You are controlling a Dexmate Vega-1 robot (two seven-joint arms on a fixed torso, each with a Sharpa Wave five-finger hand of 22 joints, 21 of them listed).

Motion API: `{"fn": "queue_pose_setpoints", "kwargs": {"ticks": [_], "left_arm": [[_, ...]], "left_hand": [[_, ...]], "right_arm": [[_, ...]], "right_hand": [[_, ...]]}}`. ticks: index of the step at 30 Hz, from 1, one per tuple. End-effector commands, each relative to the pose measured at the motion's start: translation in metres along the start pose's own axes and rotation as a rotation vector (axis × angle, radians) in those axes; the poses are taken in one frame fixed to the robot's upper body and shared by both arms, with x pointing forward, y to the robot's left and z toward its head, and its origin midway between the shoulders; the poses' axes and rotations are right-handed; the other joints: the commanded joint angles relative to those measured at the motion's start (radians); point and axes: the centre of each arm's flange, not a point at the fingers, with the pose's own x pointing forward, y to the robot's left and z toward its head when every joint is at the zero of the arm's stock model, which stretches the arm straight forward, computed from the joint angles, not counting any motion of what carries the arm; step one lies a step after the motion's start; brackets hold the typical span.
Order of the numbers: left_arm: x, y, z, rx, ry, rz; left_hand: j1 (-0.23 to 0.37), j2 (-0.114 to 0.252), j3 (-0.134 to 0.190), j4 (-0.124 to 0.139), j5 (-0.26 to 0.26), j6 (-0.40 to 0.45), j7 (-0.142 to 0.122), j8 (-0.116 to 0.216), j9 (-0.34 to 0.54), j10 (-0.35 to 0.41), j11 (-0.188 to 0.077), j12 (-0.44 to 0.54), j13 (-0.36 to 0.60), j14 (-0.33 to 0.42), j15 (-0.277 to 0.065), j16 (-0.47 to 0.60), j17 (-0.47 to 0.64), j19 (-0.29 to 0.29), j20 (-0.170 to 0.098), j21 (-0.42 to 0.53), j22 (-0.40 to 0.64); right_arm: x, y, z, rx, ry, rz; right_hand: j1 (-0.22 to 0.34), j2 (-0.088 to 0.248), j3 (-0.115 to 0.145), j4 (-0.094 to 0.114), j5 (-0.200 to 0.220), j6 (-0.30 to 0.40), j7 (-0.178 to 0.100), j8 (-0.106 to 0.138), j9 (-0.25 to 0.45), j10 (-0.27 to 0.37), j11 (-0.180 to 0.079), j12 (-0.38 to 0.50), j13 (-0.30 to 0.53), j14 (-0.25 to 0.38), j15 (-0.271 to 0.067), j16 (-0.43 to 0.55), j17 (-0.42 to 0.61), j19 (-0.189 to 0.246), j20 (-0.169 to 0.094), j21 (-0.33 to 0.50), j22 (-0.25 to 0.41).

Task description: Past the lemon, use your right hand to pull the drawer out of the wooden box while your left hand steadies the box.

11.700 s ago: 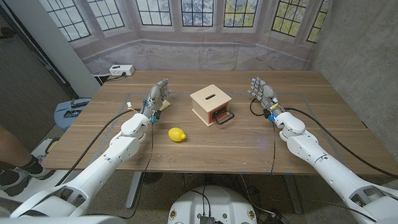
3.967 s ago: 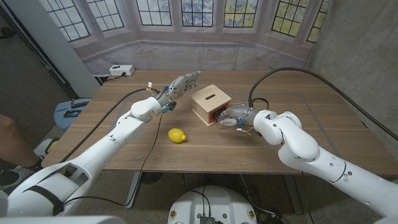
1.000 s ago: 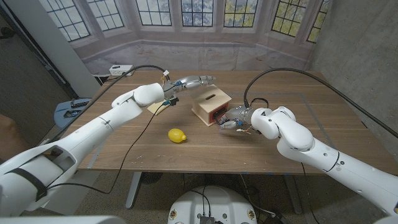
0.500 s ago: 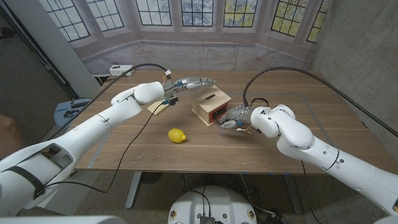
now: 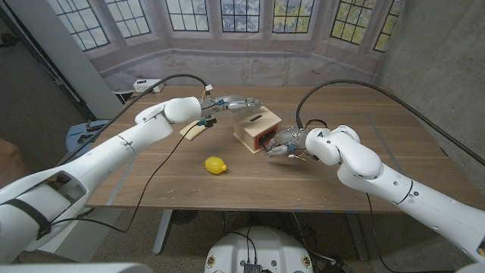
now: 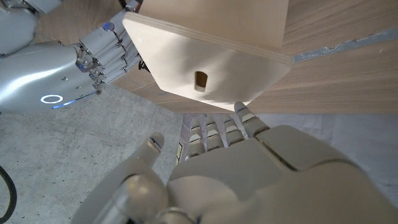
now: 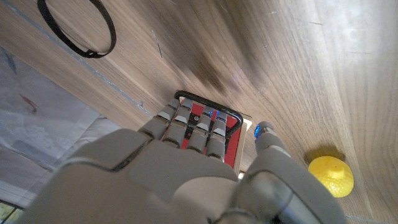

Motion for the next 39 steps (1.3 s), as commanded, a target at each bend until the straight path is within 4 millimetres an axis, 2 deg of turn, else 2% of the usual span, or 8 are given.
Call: {"fn": "queue_pose_setpoints", "kwargs": {"ticks": [1,12,39], "left_arm": [[0.0006,-0.0001,-0.0029,0.036,0.028,-0.040],[0.0014,-0.0041,-0.0057,0.059,0.064,-0.094],[0.0046,-0.0095,-0.0037,0.052,0.076,-0.126]], "left_hand": [[-0.011,0.003,0.001,0.011,0.007,0.013,0.001,0.006,0.002,0.013,-0.001,0.006,0.001,0.013,0.001,0.003,0.003,0.008,-0.005,0.002,0.002],[-0.027,-0.001,-0.002,0.021,0.010,0.057,0.009,0.011,0.002,0.072,-0.014,0.016,0.001,0.064,-0.005,0.006,0.002,0.019,-0.010,0.004,0.001],[-0.041,-0.006,-0.006,0.027,0.012,0.066,0.011,0.005,0.002,0.088,-0.018,0.013,0.001,0.085,-0.006,0.002,0.002,0.023,-0.019,0.004,0.002]], "right_arm": [[0.0033,-0.0056,-0.0020,-0.005,-0.001,-0.002],[0.0041,-0.0074,-0.0018,-0.015,-0.005,0.000],[0.0002,-0.0014,-0.0031,-0.035,0.008,0.037]], "right_hand": [[-0.006,0.003,0.008,-0.002,0.004,-0.004,0.004,-0.002,0.002,0.000,-0.006,0.000,0.000,0.002,-0.105,-0.001,0.003,0.007,-0.045,-0.003,0.000],[-0.007,0.001,0.010,-0.004,0.005,-0.003,0.002,-0.002,0.001,0.000,-0.007,0.000,0.000,0.003,-0.105,-0.003,0.003,0.008,-0.045,-0.003,0.000],[-0.010,0.001,0.015,-0.004,0.008,-0.004,0.003,-0.003,0.001,-0.005,-0.003,-0.003,0.000,-0.005,-0.102,-0.008,0.003,0.009,-0.050,-0.004,0.000]]}}
